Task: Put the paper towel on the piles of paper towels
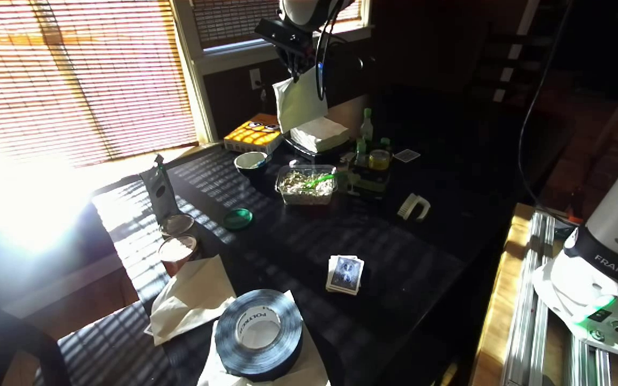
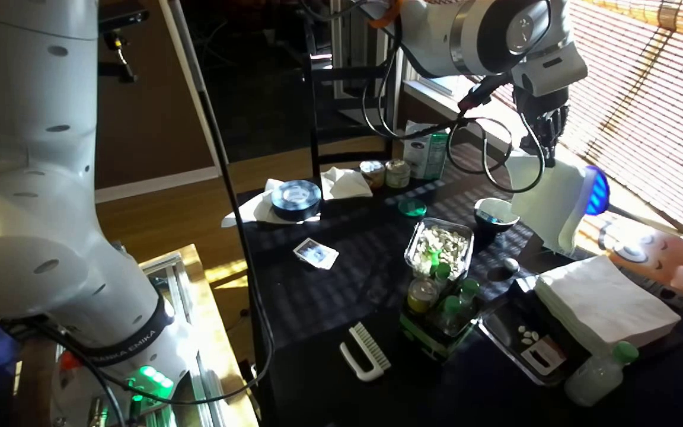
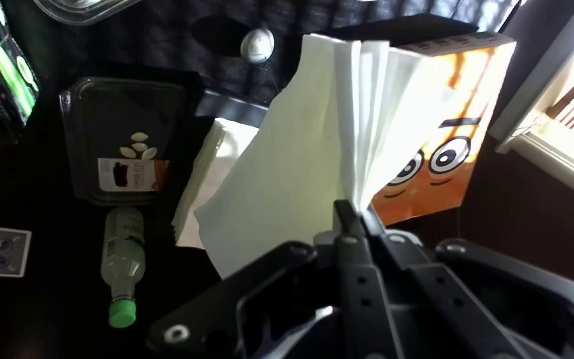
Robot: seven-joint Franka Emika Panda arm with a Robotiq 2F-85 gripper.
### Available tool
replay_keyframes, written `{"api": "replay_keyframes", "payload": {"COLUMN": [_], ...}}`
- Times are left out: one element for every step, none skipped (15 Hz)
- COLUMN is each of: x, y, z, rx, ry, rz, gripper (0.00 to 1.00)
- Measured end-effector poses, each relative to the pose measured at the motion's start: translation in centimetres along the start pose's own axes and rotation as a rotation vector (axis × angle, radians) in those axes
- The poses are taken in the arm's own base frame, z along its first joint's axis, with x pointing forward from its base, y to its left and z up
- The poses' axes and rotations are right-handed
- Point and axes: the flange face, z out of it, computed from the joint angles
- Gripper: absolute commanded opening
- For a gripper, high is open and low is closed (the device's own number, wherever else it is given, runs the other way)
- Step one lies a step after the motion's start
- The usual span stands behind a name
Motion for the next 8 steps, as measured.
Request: {"api": "replay_keyframes", "payload": {"x": [-0.1, -0.2, -0.1, 0.1, 0.5, 1.3, 2.2, 3.4], "y": [0.0, 0.0, 0.0, 0.1, 0.3, 0.4, 0.6, 0.7], "z": [0.1, 0.1, 0.1, 0.2, 0.4, 0.6, 0.8, 1.0], "rx": [-0.001, -0.002, -0.003, -0.005, -0.008, -0.010, -0.009, -0.008], "ry": [0.000, -0.001, -0.001, 0.005, 0.011, 0.018, 0.024, 0.031], "rz": [-0.001, -0.002, -0.002, -0.002, 0.001, -0.004, -0.017, -0.031], "gripper": [0.01, 0.01, 0.01, 0.01, 0.01, 0.01, 0.01, 0.01]}}
